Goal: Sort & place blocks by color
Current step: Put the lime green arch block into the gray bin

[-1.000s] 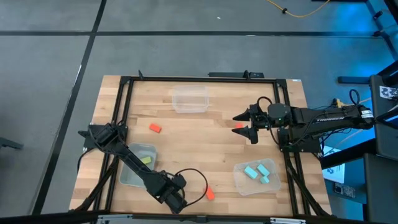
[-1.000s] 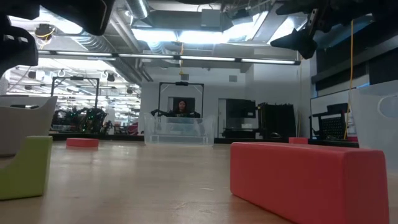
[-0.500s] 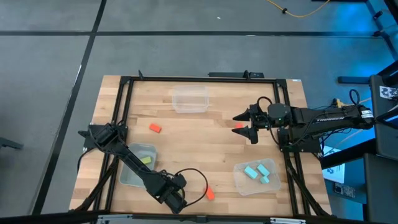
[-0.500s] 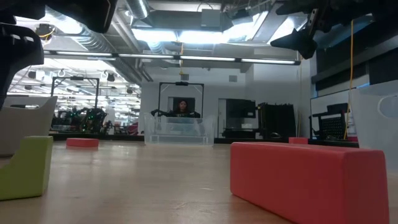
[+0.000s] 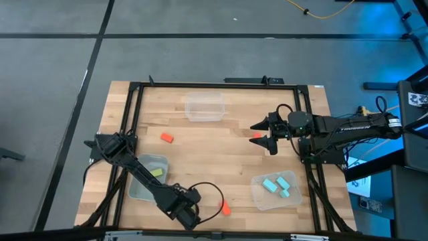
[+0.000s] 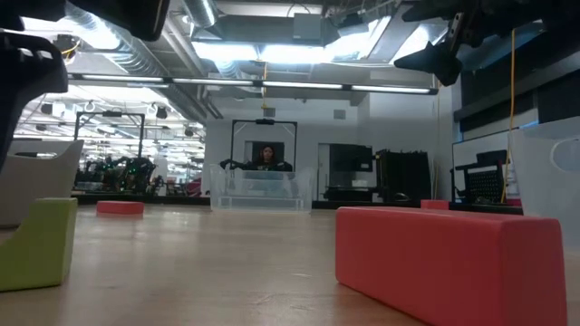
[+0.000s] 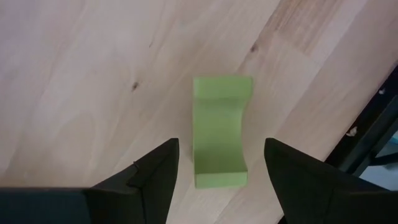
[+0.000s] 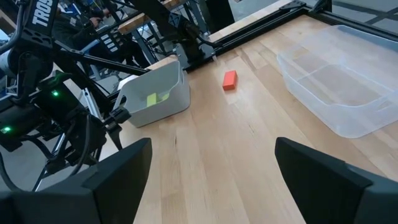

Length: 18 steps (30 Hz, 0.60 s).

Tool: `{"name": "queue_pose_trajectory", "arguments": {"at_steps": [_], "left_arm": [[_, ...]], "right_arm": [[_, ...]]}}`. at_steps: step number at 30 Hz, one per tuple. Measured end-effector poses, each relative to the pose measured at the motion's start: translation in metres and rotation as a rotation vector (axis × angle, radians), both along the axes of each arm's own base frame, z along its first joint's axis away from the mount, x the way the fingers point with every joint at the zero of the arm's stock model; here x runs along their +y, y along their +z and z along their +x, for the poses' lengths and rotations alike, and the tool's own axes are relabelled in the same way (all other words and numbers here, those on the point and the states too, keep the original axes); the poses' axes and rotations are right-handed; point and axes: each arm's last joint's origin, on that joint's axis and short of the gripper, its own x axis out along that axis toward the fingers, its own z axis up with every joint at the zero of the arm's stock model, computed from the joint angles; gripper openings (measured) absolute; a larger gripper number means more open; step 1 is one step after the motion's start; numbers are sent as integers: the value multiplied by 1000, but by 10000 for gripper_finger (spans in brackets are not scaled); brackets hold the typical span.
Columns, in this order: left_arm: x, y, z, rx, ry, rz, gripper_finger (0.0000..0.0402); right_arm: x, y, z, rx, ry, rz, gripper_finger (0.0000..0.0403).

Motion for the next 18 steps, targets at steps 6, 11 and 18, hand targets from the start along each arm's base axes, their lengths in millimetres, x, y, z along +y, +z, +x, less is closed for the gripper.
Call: {"name": "queue_pose_trajectory", "arguments": {"at_steps": [6,11,18], "left_arm": [[1,0,1,4,-2,-3,229],[4,-14,-1,8,-1,-21,229],[7,-24,-4,10,4,-19,229]], "right_arm": [[0,0,0,0,0,0,344],[0,0,0,0,0,-1,344],[0,0,0,0,0,-1,344]]}}
